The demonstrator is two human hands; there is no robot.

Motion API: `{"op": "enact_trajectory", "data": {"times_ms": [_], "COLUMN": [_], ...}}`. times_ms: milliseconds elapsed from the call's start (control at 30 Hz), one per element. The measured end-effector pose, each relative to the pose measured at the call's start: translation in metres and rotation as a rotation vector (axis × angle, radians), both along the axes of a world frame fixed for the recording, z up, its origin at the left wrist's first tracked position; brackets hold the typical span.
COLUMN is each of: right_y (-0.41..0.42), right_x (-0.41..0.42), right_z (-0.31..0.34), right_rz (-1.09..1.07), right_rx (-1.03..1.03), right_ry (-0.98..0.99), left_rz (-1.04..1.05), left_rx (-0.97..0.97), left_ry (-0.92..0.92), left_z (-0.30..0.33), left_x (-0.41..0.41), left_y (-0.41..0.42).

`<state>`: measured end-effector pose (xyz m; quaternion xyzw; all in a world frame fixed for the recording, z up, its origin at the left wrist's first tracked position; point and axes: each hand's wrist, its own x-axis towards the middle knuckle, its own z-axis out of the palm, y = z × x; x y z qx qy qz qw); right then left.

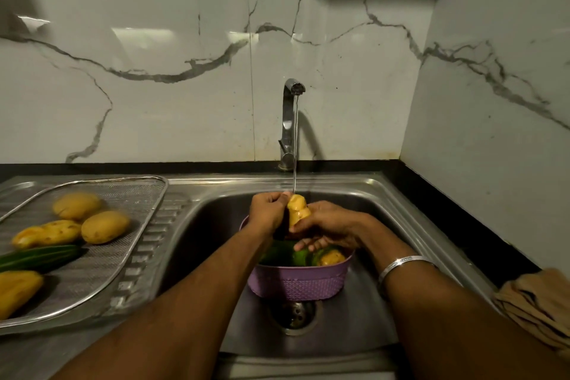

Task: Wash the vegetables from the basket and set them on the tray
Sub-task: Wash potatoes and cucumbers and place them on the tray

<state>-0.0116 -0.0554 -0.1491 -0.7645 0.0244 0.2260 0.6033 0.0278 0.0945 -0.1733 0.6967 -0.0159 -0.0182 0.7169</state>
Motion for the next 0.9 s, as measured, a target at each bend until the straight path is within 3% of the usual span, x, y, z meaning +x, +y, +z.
{"op": "enact_trajectory", "data": {"times_ms": [167, 300, 567, 767, 900], "right_y": [0.005, 0.009, 0.020, 0.020, 0.020], "right_x": [-0.005, -0.001, 0.003, 0.000, 0.002], "right_z": [-0.012, -0.017, -0.014, -0.008, -0.008], "right_rz": [-0.102, -0.207, -0.185, -0.288, -0.253], "right_rx": [-0.420, -0.403, -0.398, -0.339, -0.315], "right_ry": [-0.215, -0.220, -0.268, -0.271, -0.317], "left_rz": [-0.219, -0.300, 0.014, -0.206, -0.066], "left_rx": [0.050, -0.021, -0.063, -0.106, -0.119], "left_ry": [0.132, 0.157, 0.192, 0.236, 0.232], "left_z": [0.001, 0.003, -0.003, 0.006, 0.012], "left_x": [-0.005, -0.010, -0.003, -0.008, -0.006], "left_y": [-0.007, -0.006, -0.011, -0.007, -0.013]}}
